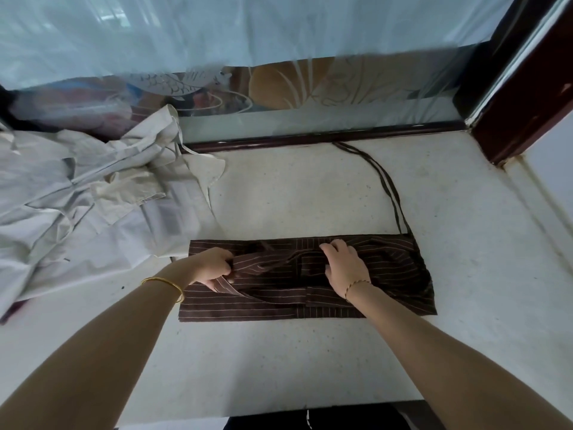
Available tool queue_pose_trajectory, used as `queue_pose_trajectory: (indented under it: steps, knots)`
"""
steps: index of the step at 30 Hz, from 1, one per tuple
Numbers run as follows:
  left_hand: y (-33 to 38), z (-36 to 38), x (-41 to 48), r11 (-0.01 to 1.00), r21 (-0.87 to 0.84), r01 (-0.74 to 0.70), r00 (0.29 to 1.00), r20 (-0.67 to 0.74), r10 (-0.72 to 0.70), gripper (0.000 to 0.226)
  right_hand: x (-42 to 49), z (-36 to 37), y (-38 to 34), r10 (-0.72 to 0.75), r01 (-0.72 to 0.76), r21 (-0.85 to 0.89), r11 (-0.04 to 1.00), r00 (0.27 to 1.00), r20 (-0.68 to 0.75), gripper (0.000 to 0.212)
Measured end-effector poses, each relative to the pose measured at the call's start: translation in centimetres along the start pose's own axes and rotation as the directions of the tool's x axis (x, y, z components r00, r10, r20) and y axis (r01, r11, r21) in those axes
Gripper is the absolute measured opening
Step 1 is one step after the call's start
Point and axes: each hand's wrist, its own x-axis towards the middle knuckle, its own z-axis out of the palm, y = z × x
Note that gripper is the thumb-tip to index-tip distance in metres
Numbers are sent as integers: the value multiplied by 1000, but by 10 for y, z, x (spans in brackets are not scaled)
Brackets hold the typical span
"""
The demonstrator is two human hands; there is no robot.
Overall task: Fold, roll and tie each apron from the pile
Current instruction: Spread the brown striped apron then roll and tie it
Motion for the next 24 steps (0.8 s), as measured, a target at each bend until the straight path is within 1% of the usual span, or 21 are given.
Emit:
queue_pose_trajectory:
  steps: [2, 3, 5, 6, 7, 8, 10, 11, 12, 13, 14, 15, 16, 17, 19, 20, 21, 22, 24]
  knots:
    - [-6, -1, 6, 994, 94, 47, 996, -85, -39, 26, 0, -1, 2, -25, 24, 35, 999, 1000, 12, 51]
    - [-8, -3, 9, 988, 130, 80, 991, -116, -65, 29, -1, -3, 3, -43, 43, 62, 997, 999, -4, 51]
    - [-5, -4, 12, 962, 234, 140, 984, -137, -110, 47, -5, -7, 7, -66, 78, 104, 991, 992, -110, 49]
    - [-1, -4, 12, 929, 334, 158, 981, -164, -108, 59, -9, -9, 10, -66, 87, 106, 991, 979, -191, 46]
    - [7, 0, 12, 883, 440, 161, 977, -200, -79, 68, -14, -11, 14, -57, 86, 97, 991, 960, -275, 44]
    - [20, 7, 13, 839, 524, 147, 970, -240, -20, 72, -19, -13, 20, -39, 73, 84, 994, 934, -354, 41]
    - [47, 30, 10, 779, 622, 77, 929, -328, 170, 67, -30, -10, 32, -5, 24, 34, 999, 887, -463, 42]
    - [61, 45, 9, 755, 656, 11, 884, -359, 300, 63, -35, -8, 38, 20, -17, 11, 1000, 876, -481, 44]
    - [72, 62, 11, 721, 687, -87, 827, -354, 438, 59, -38, -7, 44, 47, -59, -10, 998, 879, -474, 48]
    - [80, 80, 14, 676, 707, -205, 769, -311, 558, 59, -39, -5, 48, 74, -99, -32, 995, 892, -445, 52]
    - [85, 97, 17, 615, 726, -307, 729, -236, 643, 62, -39, -5, 51, 99, -134, -61, 989, 911, -400, 56]
    - [88, 112, 21, 550, 750, -368, 712, -153, 686, 66, -39, -5, 53, 120, -165, -100, 981, 928, -353, 60]
    - [86, 123, 25, 498, 777, -385, 718, -87, 691, 72, -37, -6, 52, 129, -179, -138, 974, 942, -310, 61]
    - [82, 133, 31, 462, 803, -376, 739, -41, 673, 77, -35, -6, 52, 135, -183, -169, 969, 956, -261, 62]
    - [68, 143, 40, 403, 852, -334, 765, -5, 644, 84, -31, -2, 56, 157, -184, -192, 964, 976, -148, 62]
    - [59, 145, 44, 375, 872, -316, 764, -1, 645, 85, -30, 3, 61, 174, -192, -198, 961, 979, -107, 63]
    - [50, 145, 47, 358, 884, -302, 747, -14, 665, 85, -30, 9, 67, 192, -205, -200, 958, 978, -80, 64]
    - [41, 143, 49, 350, 890, -291, 727, -33, 686, 83, -31, 13, 72, 201, -213, -199, 956, 976, -78, 67]
    - [27, 140, 53, 358, 889, -284, 713, -54, 699, 78, -31, 17, 82, 219, -231, -195, 953, 972, -83, 76]
